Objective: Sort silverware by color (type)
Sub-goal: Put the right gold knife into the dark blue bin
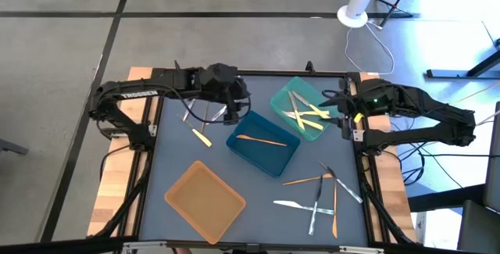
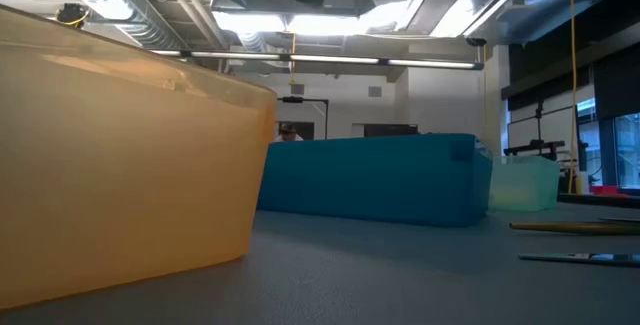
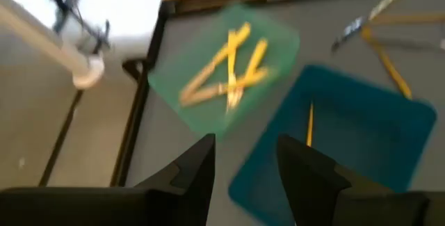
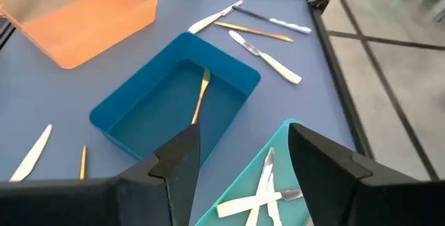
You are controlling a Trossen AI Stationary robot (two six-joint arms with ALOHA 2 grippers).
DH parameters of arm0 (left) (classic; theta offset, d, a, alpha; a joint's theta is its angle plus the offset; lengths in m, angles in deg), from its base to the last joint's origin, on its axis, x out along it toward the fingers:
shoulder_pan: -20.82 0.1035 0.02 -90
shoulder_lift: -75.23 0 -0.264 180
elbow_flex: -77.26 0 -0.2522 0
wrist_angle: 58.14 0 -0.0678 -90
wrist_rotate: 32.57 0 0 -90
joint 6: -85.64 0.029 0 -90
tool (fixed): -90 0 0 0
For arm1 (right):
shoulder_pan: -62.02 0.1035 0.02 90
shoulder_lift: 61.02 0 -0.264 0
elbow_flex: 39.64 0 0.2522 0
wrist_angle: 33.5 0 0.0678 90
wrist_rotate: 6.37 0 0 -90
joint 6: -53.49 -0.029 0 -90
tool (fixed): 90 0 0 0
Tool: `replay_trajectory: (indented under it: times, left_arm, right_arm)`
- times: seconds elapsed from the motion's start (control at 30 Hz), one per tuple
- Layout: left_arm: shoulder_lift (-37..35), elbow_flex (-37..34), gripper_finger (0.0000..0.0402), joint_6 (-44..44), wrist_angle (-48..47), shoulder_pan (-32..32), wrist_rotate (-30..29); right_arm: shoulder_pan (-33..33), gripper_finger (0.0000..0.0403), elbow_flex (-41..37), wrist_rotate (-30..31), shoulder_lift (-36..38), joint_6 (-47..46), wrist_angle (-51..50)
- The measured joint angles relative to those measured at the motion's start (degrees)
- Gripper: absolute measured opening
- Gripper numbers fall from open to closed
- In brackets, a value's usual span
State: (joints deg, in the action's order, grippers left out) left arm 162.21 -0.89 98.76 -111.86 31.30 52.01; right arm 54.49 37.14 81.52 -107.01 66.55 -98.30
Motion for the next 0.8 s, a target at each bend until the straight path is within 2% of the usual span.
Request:
replay_trajectory:
  times: [0.27,0.47,0.6,0.8]
  left_arm:
    - [-0.6,0.0,0.0147,0.0,-15.3,0.2,-0.9]
    - [-0.6,-0.4,0.0147,2.4,-29.0,1.1,1.9]
    - [-0.6,-3.3,0.0147,1.4,-30.3,1.9,3.1]
    - [-0.6,-11.2,0.0147,-7.3,-27.2,5.6,3.4]
  right_arm:
    - [0.0,0.0207,0.0,-0.5,-2.7,-1.2,0.1]
    - [0.0,0.0207,0.0,-0.5,-5.0,-1.2,0.5]
    - [0.0,0.0207,0.0,-0.5,-6.5,-1.3,1.2]
    - [0.0,0.0207,0.0,-0.5,-8.0,-1.3,1.7]
